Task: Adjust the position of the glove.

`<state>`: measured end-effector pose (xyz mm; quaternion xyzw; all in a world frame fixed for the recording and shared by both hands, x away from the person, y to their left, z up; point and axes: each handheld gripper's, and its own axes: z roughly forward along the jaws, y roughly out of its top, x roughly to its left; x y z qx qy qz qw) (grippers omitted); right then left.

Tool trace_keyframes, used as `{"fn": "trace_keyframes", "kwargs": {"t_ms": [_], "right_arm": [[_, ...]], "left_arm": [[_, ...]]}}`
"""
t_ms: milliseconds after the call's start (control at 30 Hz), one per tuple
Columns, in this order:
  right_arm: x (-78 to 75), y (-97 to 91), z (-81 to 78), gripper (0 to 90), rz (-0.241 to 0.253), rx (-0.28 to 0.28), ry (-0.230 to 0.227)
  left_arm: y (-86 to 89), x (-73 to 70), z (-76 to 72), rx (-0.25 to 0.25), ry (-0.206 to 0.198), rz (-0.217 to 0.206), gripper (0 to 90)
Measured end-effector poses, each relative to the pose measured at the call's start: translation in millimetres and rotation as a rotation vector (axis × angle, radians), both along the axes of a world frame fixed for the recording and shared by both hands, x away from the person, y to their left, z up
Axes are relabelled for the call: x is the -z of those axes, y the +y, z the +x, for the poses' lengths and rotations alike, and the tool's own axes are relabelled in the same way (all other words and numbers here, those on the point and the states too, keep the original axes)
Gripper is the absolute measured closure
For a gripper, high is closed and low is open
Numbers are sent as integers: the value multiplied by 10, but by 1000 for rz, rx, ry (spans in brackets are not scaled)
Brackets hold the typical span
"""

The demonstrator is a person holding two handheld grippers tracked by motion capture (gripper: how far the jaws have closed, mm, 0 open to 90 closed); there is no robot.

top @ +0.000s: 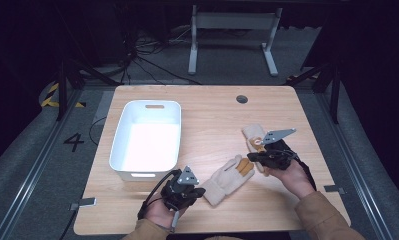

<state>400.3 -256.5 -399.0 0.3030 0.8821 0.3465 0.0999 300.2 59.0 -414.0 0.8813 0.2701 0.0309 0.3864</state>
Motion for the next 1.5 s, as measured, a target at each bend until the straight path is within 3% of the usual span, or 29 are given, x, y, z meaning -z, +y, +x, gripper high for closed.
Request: {"fn": "trace_keyframes", "kwargs": {"t_ms": [100, 333, 600, 900, 1500], "right_arm": [[9, 120, 50, 900, -3, -26, 13], [41, 423, 127, 900, -35, -78, 31], [157, 665, 165, 900, -63, -102, 48], [287, 685, 273, 894, -89, -70, 60], [319, 615, 217, 897, -144, -50, 93]], "left_arm": [[-46, 11, -30, 11, -3, 10, 899], [-24, 22, -18, -1, 0, -14, 898], [-25, 23, -32, 1, -6, -14, 896], [-11, 27, -15, -7, -1, -10, 888], [-60, 34, -5, 13, 3, -2, 869]]}}
